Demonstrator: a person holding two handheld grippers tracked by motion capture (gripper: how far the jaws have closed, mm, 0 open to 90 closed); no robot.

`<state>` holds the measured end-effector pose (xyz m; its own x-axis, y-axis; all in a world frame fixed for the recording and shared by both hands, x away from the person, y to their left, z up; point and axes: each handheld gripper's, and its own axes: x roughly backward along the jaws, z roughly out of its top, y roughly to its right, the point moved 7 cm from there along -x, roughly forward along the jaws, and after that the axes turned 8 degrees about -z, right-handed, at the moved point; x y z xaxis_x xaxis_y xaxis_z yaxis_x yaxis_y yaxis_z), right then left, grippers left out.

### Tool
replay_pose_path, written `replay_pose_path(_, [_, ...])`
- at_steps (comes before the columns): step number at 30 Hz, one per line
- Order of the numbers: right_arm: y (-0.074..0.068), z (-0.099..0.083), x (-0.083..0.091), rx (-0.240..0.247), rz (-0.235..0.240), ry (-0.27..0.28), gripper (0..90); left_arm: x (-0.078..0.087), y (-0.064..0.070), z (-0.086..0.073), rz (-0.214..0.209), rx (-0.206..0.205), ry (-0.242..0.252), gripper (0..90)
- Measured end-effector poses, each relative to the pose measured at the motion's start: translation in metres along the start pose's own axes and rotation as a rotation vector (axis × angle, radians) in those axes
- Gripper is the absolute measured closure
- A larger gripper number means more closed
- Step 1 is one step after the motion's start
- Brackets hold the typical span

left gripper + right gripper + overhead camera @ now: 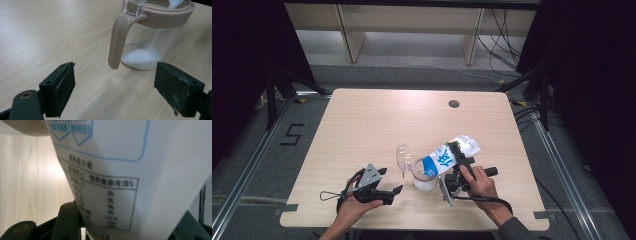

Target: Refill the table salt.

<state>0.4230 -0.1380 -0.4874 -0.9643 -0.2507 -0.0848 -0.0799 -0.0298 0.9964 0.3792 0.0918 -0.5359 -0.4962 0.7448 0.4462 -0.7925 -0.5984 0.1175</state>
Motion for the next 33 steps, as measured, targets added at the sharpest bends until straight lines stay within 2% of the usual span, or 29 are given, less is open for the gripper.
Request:
replay_pose_path(2, [0.0002, -0.0001, 0.0002, 0.002, 0.000, -0.002, 52.7, 0.0003, -0.0005, -0.0001, 0.006, -0.003, -0.003, 16.5])
replay_pose_path(3, [-0.0020, -0.0006, 0.0007, -0.029, 0.003, -0.009, 52.7, 0.0003, -0.0005, -0.0001, 0.006, -0.003, -0.003, 16.5])
replay_pose_path(10, [-0.0026, -0.0008, 0.0013, -0.034, 0.001, -0.015, 52.7, 0.0000, 0.0000, 0.0000, 0.002, -0.002, 0.000, 16.5])
replay_pose_path(12, [-0.0024, -0.0008, 0.0010, -0.029, 0.001, -0.012, 52.8, 0.0004, -0.0006, 0.0000, 0.008, -0.005, -0.004, 16.5])
replay_pose_path(14, [0.0011, 0.0001, 0.0003, 0.014, -0.001, 0.001, 52.8, 0.0001, -0.0002, 0.0000, 0.002, -0.002, -0.001, 16.5])
replay_pose_path(16, [0.0000, -0.0003, 0.0002, -0.003, -0.001, 0.000, 52.8, 0.0000, -0.0002, 0.0001, 0.002, -0.002, 0.000, 16.5])
replay_pose_path(33, [0.0006, -0.0006, -0.0001, 0.007, -0.003, 0.003, 53.1, -0.0007, 0.0000, 0.0002, 0.000, 0.003, 0.003, 16.5])
